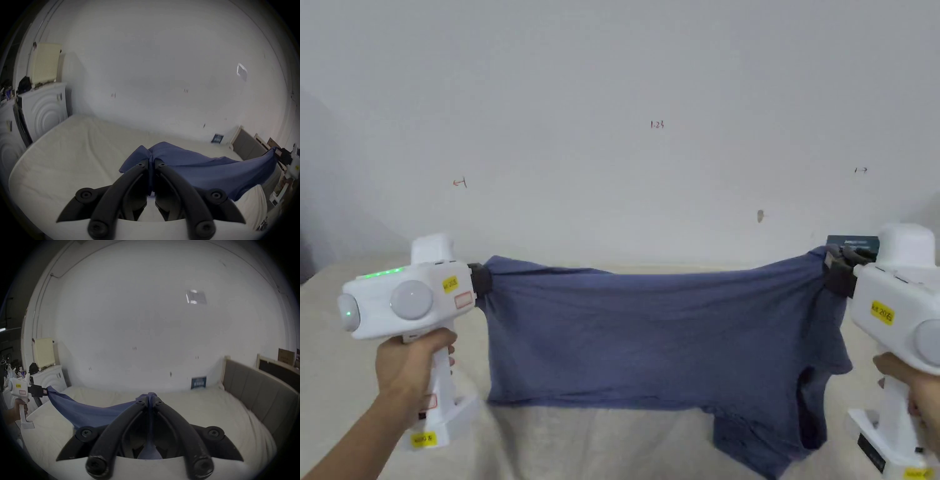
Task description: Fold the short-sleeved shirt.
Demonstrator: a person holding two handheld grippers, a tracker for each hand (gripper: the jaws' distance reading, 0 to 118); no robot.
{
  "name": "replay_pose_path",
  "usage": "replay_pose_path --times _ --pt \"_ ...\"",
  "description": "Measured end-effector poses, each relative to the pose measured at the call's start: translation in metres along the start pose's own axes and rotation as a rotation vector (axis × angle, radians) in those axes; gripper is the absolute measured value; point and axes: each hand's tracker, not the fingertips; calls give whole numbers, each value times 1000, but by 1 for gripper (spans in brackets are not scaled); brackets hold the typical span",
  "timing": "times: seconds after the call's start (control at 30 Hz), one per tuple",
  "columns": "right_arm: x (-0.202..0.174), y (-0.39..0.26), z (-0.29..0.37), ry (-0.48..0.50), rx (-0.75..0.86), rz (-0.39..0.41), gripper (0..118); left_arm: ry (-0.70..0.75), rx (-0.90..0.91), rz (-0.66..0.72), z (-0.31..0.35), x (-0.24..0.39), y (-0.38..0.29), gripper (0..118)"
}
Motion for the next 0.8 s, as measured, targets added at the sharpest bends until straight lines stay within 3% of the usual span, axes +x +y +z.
replay_pose_path --times 0.27,0.43,0.67,0.8 --pt "9 -115 54 39 -188 -101 3 60 -182 21 32 -36 -126 7" --pt "8 -170 122 52 -267 -131 3 52 -270 48 93 -50 -196 7" --pt "9 -242 222 34 -415 -255 3 85 -399 43 171 -68 -278 7" --pt "10 -285 263 11 -501 -276 3 109 -478 91 205 -85 -321 7"
